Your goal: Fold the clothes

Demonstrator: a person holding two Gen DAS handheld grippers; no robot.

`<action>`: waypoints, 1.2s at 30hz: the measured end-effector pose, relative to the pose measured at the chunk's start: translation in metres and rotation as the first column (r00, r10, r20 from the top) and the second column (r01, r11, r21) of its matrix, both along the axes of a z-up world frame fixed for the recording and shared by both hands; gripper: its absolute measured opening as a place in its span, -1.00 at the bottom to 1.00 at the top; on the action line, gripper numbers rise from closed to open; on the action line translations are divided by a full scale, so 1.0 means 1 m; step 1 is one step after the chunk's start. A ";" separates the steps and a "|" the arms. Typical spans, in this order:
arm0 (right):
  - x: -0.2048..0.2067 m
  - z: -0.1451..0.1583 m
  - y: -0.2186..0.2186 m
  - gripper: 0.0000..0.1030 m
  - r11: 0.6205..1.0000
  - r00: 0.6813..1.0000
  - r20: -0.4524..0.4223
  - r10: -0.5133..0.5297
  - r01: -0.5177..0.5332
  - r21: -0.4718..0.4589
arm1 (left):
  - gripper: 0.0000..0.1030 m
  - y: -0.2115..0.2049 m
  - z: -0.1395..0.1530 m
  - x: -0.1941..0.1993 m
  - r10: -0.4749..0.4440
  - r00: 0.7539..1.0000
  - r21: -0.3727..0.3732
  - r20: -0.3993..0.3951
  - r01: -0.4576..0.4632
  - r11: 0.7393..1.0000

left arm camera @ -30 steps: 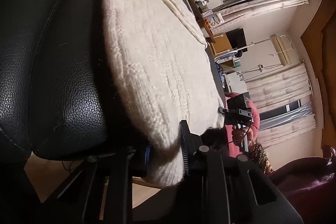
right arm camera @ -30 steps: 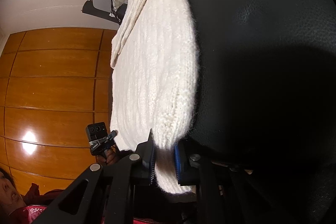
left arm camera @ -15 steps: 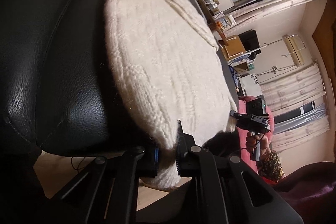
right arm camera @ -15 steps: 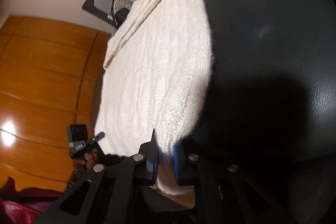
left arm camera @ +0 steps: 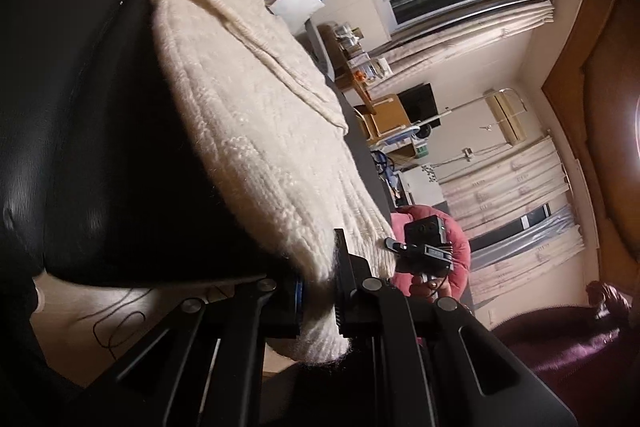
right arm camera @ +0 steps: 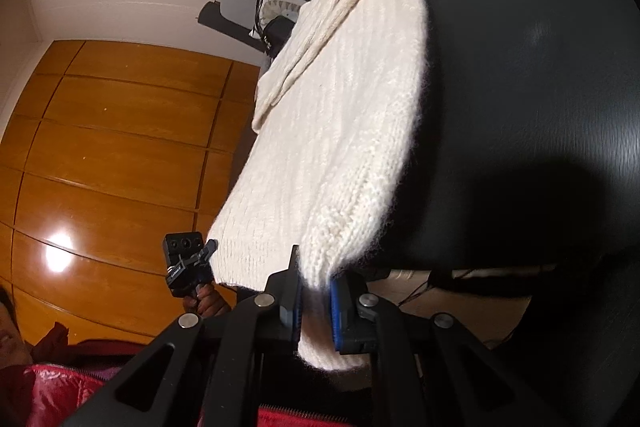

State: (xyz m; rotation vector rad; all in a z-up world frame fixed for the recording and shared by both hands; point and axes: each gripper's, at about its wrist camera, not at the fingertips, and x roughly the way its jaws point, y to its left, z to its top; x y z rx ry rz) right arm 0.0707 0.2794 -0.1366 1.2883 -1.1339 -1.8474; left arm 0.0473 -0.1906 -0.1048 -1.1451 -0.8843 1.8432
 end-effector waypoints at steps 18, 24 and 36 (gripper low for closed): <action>-0.006 0.055 -0.029 -0.82 0.993 0.979 -0.201 0.037 -0.059 -0.105 | -0.79 -0.017 0.054 -0.020 0.053 0.998 0.236 -0.037 -0.043 0.971; -0.052 0.068 -0.031 -0.82 0.995 0.968 -0.250 -0.029 0.002 -0.105 | -0.79 -0.007 0.054 -0.061 0.099 0.995 0.274 -0.025 -0.088 0.958; -0.136 0.088 0.001 -0.82 0.990 0.950 -0.282 -0.135 0.117 -0.080 | -0.79 -0.013 0.042 -0.141 0.242 0.968 0.268 0.070 -0.252 0.930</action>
